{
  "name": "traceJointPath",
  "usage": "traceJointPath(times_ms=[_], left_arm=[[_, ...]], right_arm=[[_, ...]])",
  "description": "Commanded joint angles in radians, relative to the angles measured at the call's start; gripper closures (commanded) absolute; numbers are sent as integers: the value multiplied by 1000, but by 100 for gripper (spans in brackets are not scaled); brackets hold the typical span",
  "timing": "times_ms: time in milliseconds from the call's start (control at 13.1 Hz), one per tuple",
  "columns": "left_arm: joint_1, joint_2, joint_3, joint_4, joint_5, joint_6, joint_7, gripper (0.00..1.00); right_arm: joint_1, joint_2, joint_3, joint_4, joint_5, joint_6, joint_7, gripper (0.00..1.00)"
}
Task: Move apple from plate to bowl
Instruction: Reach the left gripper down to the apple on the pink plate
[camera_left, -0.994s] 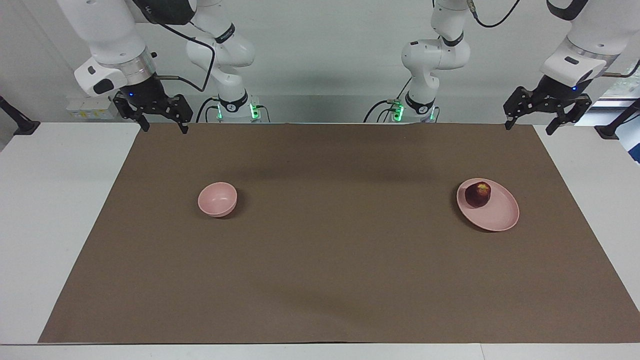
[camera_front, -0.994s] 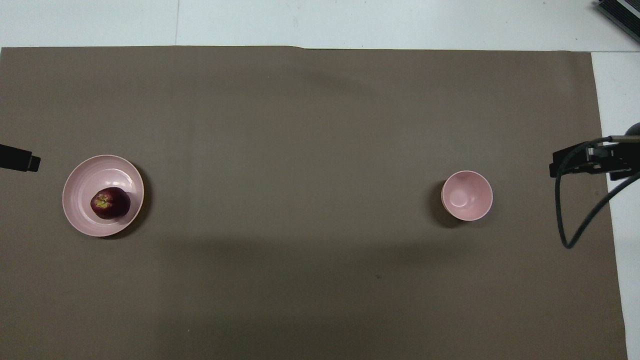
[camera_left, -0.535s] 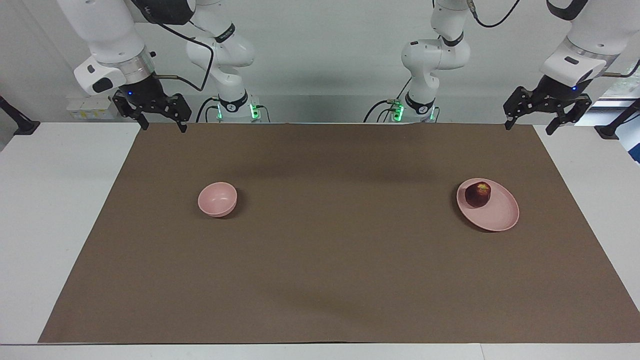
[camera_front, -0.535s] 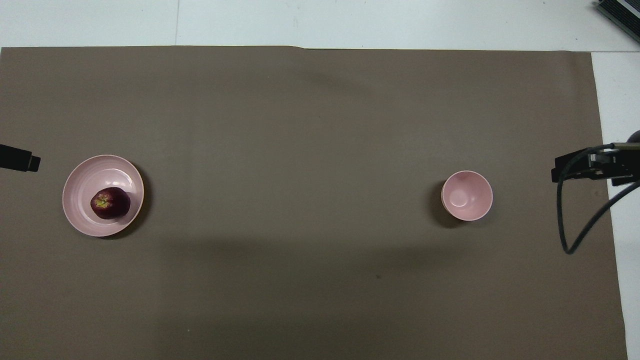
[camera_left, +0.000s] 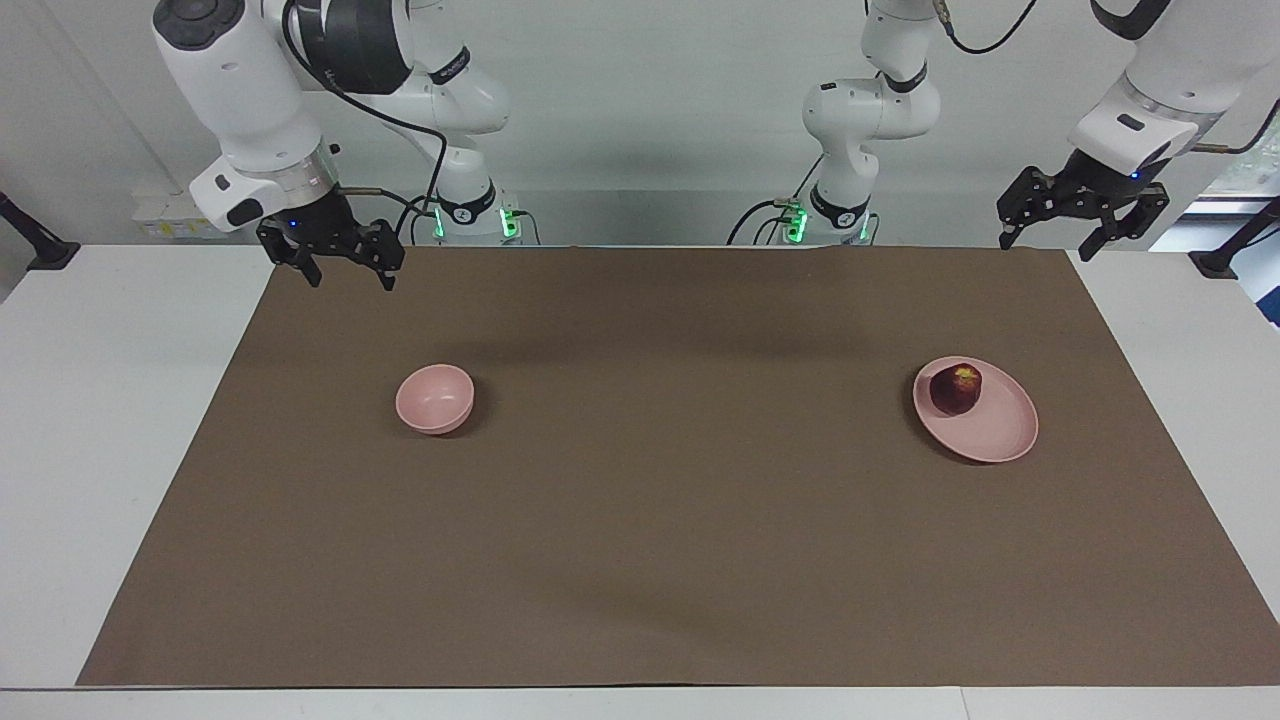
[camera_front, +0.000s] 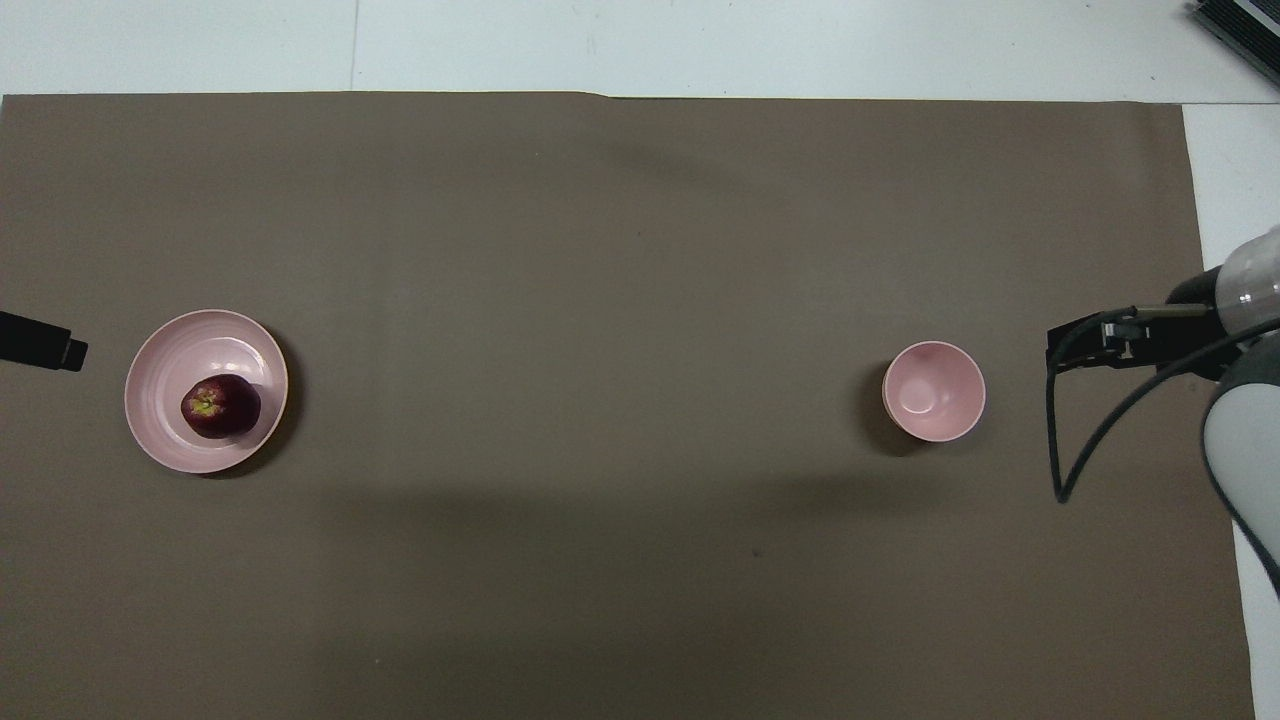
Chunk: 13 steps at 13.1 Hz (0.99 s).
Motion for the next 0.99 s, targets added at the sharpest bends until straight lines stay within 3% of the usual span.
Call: traceJointPath(times_ms=[0, 153, 535, 917], left_arm=[[9, -33, 4, -47, 9, 19, 15, 0], [17, -52, 5, -121, 9, 84, 15, 0], [84, -64, 8, -379, 9, 388, 44, 0], [107, -55, 8, -554, 8, 554, 125, 0]], right_arm=[[27, -1, 2, -79, 19, 101, -1, 0], [47, 7, 2, -119, 19, 147, 33, 0], [97, 67, 2, -144, 41, 193, 135, 0], [186, 119, 2, -196, 117, 322, 364, 0]])
